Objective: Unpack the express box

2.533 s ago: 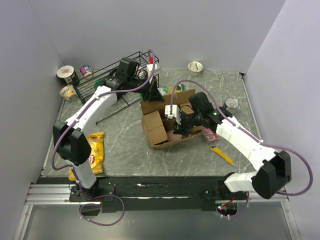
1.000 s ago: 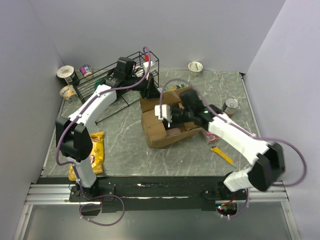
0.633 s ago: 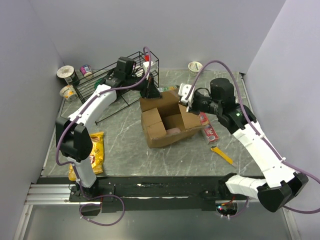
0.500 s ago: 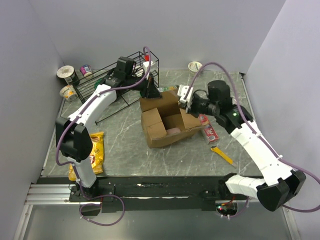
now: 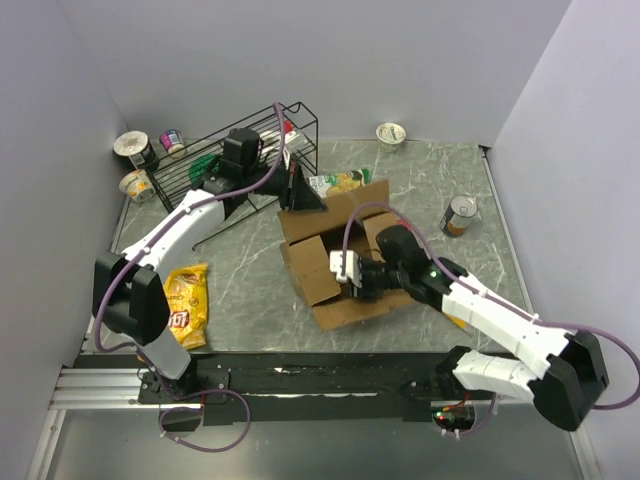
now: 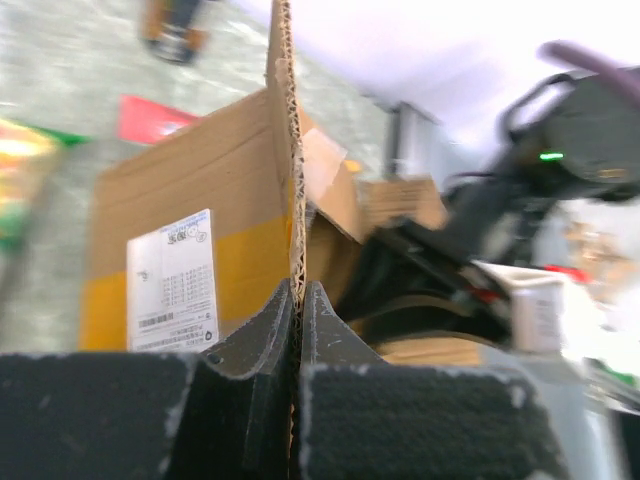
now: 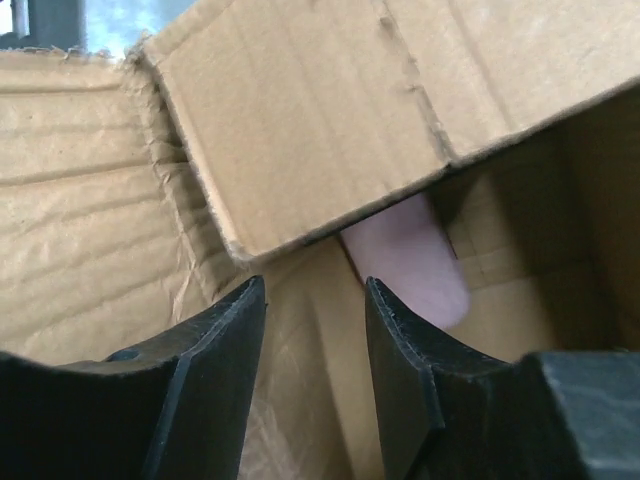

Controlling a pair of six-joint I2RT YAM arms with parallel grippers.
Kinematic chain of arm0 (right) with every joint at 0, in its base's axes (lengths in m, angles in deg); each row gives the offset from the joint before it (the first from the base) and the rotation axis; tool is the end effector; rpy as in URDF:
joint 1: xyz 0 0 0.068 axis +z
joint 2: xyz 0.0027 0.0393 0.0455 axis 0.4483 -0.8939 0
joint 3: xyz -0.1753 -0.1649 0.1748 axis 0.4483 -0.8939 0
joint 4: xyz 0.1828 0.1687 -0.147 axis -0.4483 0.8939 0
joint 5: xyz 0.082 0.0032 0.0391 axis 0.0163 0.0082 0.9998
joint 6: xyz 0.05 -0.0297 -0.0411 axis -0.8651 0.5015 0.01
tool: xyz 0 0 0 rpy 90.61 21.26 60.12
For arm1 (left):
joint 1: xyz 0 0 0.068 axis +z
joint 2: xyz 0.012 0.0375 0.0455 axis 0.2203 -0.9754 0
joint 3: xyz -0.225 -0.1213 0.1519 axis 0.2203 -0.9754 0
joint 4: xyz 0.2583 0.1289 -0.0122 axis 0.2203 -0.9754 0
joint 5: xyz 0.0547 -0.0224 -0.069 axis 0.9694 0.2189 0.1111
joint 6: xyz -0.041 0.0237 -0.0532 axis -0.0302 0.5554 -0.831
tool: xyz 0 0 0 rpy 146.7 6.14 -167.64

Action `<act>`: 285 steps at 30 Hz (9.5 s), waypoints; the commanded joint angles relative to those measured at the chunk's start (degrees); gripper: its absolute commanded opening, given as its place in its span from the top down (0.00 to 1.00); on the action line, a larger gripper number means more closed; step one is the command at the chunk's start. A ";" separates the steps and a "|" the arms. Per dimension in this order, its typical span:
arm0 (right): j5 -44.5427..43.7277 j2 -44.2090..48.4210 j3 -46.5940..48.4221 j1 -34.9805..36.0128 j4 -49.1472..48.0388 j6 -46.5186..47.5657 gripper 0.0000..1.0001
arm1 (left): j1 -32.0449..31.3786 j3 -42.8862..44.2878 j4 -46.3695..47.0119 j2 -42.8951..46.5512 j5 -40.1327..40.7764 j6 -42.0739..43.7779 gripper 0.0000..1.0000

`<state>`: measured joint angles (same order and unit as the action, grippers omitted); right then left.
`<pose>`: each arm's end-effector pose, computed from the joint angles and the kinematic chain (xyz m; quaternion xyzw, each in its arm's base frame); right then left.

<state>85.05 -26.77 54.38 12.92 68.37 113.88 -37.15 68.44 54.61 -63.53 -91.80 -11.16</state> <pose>0.1876 0.1911 0.2702 -0.6656 0.5920 0.2069 0.4047 0.3636 -0.2199 0.3707 0.3513 0.6951 -0.5344 0.3284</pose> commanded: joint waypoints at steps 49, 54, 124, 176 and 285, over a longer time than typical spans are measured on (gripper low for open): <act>-0.45 -19.04 16.89 0.27 -2.01 -39.73 1.00 | 1.57 -2.31 12.78 -0.69 2.20 -20.67 0.99; -3.36 -9.55 18.83 -2.01 1.06 -29.63 1.00 | 1.57 -2.57 7.94 2.46 2.91 -13.11 0.99; 10.88 -17.45 21.45 -7.02 3.88 -30.92 1.00 | 5.44 -28.24 24.28 16.27 14.42 -18.46 0.99; 3.23 -18.86 25.23 -3.07 8.18 -26.70 1.00 | 5.88 -28.94 31.14 17.33 19.35 -22.95 0.99; -2.03 -27.80 14.17 4.04 -1.81 31.67 0.14 | 9.30 -16.81 60.98 -5.15 -22.67 -60.31 0.99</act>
<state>83.32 -52.15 67.93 16.94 71.97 144.06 -29.19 49.62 97.23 -64.95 -111.13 -53.58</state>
